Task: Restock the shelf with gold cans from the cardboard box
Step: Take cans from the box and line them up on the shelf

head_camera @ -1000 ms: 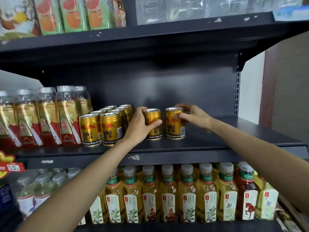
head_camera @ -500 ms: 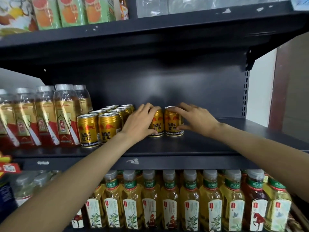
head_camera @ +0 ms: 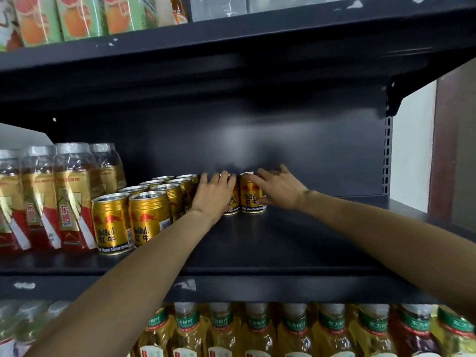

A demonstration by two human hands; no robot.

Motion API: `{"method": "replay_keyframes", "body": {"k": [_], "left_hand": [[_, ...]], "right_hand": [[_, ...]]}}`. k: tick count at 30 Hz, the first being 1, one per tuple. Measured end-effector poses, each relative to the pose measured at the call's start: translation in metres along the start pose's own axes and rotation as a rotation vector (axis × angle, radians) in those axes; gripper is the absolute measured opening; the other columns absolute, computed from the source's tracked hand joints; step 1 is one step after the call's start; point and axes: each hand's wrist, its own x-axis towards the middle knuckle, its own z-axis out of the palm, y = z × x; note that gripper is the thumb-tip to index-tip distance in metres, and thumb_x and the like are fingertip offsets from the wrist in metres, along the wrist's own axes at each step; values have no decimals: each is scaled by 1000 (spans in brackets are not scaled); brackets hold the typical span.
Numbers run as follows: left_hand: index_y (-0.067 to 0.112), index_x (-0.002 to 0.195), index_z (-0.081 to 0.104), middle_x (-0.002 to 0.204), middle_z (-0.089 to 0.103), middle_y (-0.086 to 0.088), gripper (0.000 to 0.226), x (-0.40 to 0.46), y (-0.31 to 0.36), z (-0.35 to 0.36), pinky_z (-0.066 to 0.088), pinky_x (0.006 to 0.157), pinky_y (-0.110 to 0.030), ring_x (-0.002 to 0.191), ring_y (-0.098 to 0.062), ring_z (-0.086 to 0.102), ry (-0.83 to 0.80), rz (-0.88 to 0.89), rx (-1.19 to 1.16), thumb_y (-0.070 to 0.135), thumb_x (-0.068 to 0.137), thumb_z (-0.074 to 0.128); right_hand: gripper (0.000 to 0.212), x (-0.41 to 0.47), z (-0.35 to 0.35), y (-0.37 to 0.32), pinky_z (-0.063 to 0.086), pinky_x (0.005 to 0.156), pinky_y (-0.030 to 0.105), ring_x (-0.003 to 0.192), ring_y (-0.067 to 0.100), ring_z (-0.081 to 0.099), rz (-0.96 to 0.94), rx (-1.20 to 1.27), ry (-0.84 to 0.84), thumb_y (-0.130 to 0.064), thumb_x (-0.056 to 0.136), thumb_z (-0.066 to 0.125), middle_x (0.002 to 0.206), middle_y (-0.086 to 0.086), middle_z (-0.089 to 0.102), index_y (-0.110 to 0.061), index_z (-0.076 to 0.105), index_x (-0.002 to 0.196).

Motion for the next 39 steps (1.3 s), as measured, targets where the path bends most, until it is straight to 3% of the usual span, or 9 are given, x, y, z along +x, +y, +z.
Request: {"method": "replay_keyframes", "body": {"k": [5,15,19,23,27,30,34,37,39], "left_hand": [[12,142,22,136,41,-11,73,6,-3,16,29,106,-41,127,-28,40,-7,-88,-93,24,85,65],[7,138,23,133,42,-16,50,3,-10,22,29,107,-45,125,-31,42,-46,-214,-23,5,92,43],[6,141,20,134,41,-17,55,4,-10,25,13,116,-50,127,-32,40,-38,-220,-39,10,93,44],[5,145,14,141,36,-17,74,1,-8,21,9,116,-52,132,-32,35,-100,-218,-48,32,89,55],[8,147,13,149,26,-16,79,-3,-9,4,22,114,-45,137,-31,26,-85,-198,-173,37,88,56],[15,141,32,142,39,-10,60,-13,-10,-25,32,107,-39,130,-28,34,-64,-151,-327,33,89,54],[25,112,60,107,66,3,27,-52,-10,-77,49,81,-36,105,-22,58,151,-70,-552,33,87,53],[26,97,66,84,68,13,17,-104,-2,-111,49,65,-28,85,-11,61,405,-6,-710,32,86,54],[22,93,69,79,68,12,17,-141,9,-120,45,60,-23,78,-6,59,538,17,-785,29,88,54]], "right_hand": [[76,22,14,-2,29,107,44,124,31,47,10,59,-12,-38,89,58,142,8,38,-24,13,148],[74,48,24,-22,29,105,38,119,30,50,-16,110,76,-39,86,60,140,7,41,-21,21,147],[73,46,25,-24,30,105,38,121,31,49,13,177,61,-36,87,60,142,6,38,-24,19,147],[76,40,18,-19,28,108,45,132,30,38,4,294,-22,-39,89,57,150,4,26,-28,12,148],[74,20,-3,-9,27,110,48,138,27,27,6,327,-59,-43,89,54,155,0,19,-30,11,148],[64,0,-29,-7,31,108,45,134,26,32,19,263,-67,-43,92,50,150,3,30,-26,22,146],[37,-43,-78,-20,45,90,38,113,27,55,85,403,26,-36,92,51,125,2,59,-27,52,127],[25,-95,-104,-43,52,73,38,91,27,65,142,456,260,-34,90,53,99,0,70,-26,61,112],[22,-135,-112,-67,54,65,38,78,22,66,188,569,419,-34,90,53,88,-2,71,-24,64,106]]}}
